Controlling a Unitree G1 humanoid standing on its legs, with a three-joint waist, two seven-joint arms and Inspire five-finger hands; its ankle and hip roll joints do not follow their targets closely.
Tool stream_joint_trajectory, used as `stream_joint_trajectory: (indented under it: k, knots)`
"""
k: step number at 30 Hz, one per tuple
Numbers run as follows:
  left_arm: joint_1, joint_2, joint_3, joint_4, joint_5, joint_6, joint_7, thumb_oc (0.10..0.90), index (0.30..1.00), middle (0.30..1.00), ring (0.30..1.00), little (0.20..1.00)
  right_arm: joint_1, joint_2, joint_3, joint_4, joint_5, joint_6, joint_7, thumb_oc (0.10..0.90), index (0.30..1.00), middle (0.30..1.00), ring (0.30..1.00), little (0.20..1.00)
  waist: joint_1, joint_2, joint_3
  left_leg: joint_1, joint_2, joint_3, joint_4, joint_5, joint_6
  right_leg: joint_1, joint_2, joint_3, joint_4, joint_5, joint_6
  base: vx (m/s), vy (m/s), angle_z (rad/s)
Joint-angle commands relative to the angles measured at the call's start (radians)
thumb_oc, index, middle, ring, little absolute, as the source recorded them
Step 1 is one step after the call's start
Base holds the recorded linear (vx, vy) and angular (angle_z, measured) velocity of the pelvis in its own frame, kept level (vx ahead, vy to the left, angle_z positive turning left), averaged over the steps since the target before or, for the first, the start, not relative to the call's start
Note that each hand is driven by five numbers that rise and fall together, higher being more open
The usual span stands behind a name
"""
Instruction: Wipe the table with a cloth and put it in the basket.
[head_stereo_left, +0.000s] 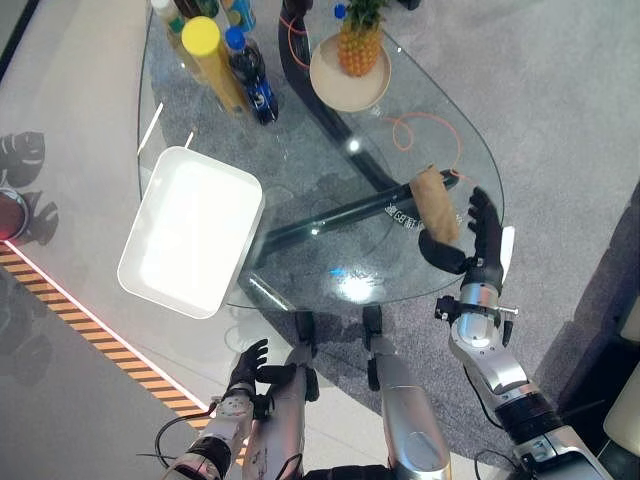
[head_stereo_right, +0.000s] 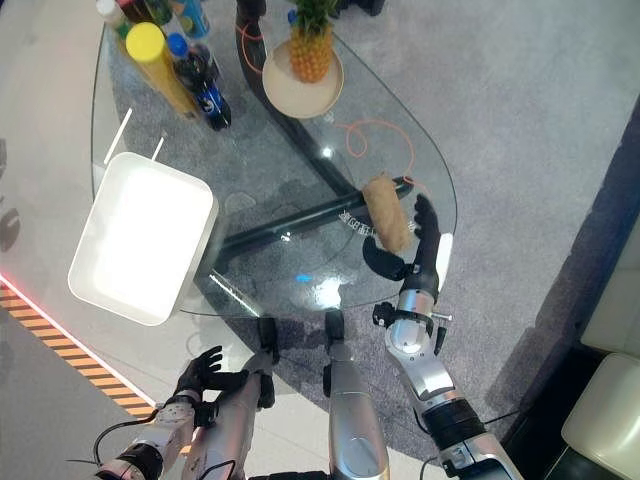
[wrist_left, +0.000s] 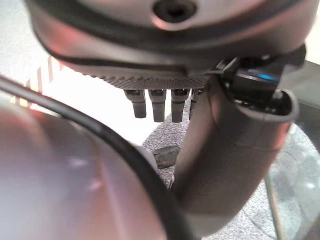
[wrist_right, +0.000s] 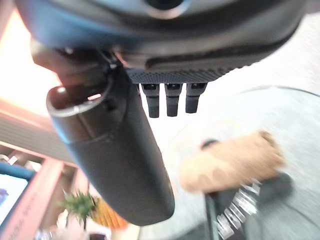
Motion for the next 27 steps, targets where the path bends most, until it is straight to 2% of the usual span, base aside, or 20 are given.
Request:
stream_joint_trajectory:
  k: [1,8,9,15,21,27]
  knots:
    - [0.055,-0.028,0.007,0.015,-0.011,-0.003,0.011,0.8,0.9,0.9,0.9,0.9,-0.03,-0.07,-0.062,-0.172,-0.102,0.003,-0.11,0.8,0.9,0.9,0.9,0.9,-0.015,-0.002,-0.022,-0.09,-0.051,0.004,0.204,-0.157,0.021,-0.056,0.024,-0.044,0.061,-0.036,-0.02,0.0,0.0,0.0]
    - [0.05,-0.04,-0.013,0.001,-0.031,-0.026,0.026,0.8,0.9,0.9,0.9,0.9,-0.089,-0.086,-0.043,-0.14,-0.087,0.051,-0.151,0.8,0.9,0.9,0.9,0.9,-0.009,0.011,-0.022,-0.167,-0.055,0.005,0.216,-0.149,0.02,-0.135,0.028,-0.049,0.07,-0.025,-0.023,0.0,0.0,0.01]
    - [0.046,-0.045,-0.014,-0.006,-0.03,-0.025,0.032,0.8,0.9,0.9,0.9,0.9,-0.117,-0.092,-0.04,-0.118,-0.092,0.08,-0.172,0.8,0.9,0.9,0.9,0.9,-0.007,0.018,-0.022,-0.208,-0.055,0.007,0.231,-0.147,0.017,-0.174,0.024,-0.053,0.079,-0.02,-0.024,0.0,0.0,0.0]
    - [0.045,-0.047,-0.026,-0.028,-0.041,-0.024,0.038,0.8,0.9,0.9,0.9,0.9,-0.165,-0.112,-0.036,-0.086,-0.076,0.156,-0.208,0.8,0.9,0.9,0.9,0.9,-0.001,0.037,-0.022,-0.289,-0.06,0.003,0.262,-0.144,0.016,-0.255,0.021,-0.056,0.108,-0.017,-0.027,0.02,0.011,0.03]
    - [0.034,-0.049,-0.034,-0.038,-0.049,-0.021,0.035,0.8,0.9,0.9,0.9,0.9,-0.199,-0.135,-0.018,-0.067,-0.062,0.179,-0.18,0.8,0.9,0.9,0.9,0.9,0.005,0.046,-0.022,-0.346,-0.059,-0.004,0.285,-0.14,0.019,-0.318,0.019,-0.055,0.135,-0.014,-0.027,0.03,0.005,0.04]
    - [0.031,-0.045,-0.043,-0.067,-0.061,-0.007,0.041,0.8,0.9,0.9,0.9,0.9,-0.206,-0.14,-0.01,-0.072,-0.054,0.172,-0.165,0.8,0.9,0.9,0.9,0.9,0.011,0.049,-0.022,-0.392,-0.058,-0.015,0.307,-0.137,0.022,-0.369,0.02,-0.052,0.162,-0.012,-0.024,0.03,0.001,0.02]
